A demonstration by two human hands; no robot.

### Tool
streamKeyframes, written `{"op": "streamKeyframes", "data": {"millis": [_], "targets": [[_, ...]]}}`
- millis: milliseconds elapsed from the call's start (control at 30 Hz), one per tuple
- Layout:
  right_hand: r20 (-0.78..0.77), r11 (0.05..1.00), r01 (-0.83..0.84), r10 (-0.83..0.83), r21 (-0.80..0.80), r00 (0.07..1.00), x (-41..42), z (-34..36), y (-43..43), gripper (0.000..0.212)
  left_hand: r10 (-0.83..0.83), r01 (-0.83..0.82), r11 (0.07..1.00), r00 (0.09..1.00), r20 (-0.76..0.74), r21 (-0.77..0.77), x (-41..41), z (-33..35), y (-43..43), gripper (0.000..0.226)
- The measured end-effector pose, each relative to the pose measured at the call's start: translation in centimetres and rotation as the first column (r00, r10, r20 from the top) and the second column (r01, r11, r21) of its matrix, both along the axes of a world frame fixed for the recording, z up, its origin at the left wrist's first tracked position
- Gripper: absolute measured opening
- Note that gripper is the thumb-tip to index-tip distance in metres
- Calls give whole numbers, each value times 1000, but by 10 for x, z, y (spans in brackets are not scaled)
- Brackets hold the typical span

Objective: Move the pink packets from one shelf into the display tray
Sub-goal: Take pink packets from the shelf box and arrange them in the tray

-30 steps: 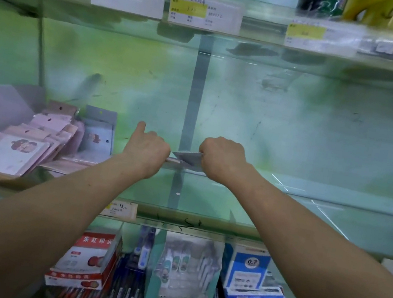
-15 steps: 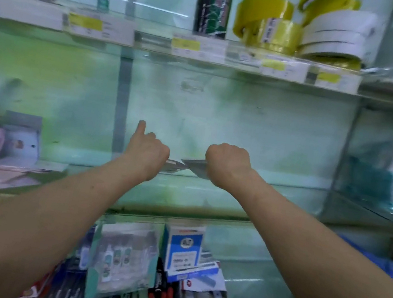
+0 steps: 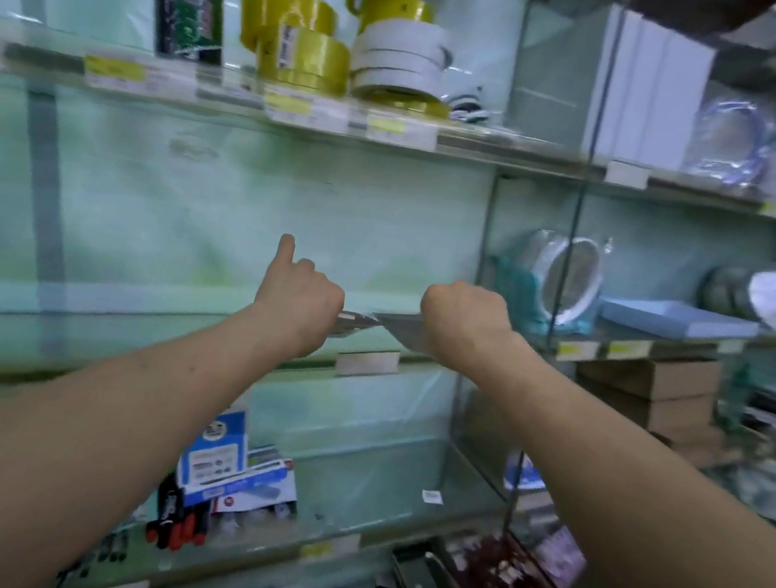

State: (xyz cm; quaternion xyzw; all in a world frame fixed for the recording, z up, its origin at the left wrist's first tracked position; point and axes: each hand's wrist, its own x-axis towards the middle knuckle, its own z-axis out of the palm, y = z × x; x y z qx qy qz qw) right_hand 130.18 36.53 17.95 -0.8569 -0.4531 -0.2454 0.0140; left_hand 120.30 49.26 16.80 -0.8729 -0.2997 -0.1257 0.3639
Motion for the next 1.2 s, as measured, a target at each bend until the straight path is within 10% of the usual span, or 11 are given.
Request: {"op": "streamKeyframes", "data": {"millis": [1200], "targets": [[-83,823,553,-565,-130,821,250,-24,-284,27,-531,524,845,846,-54,-105,355,-27,-249,12]]}}
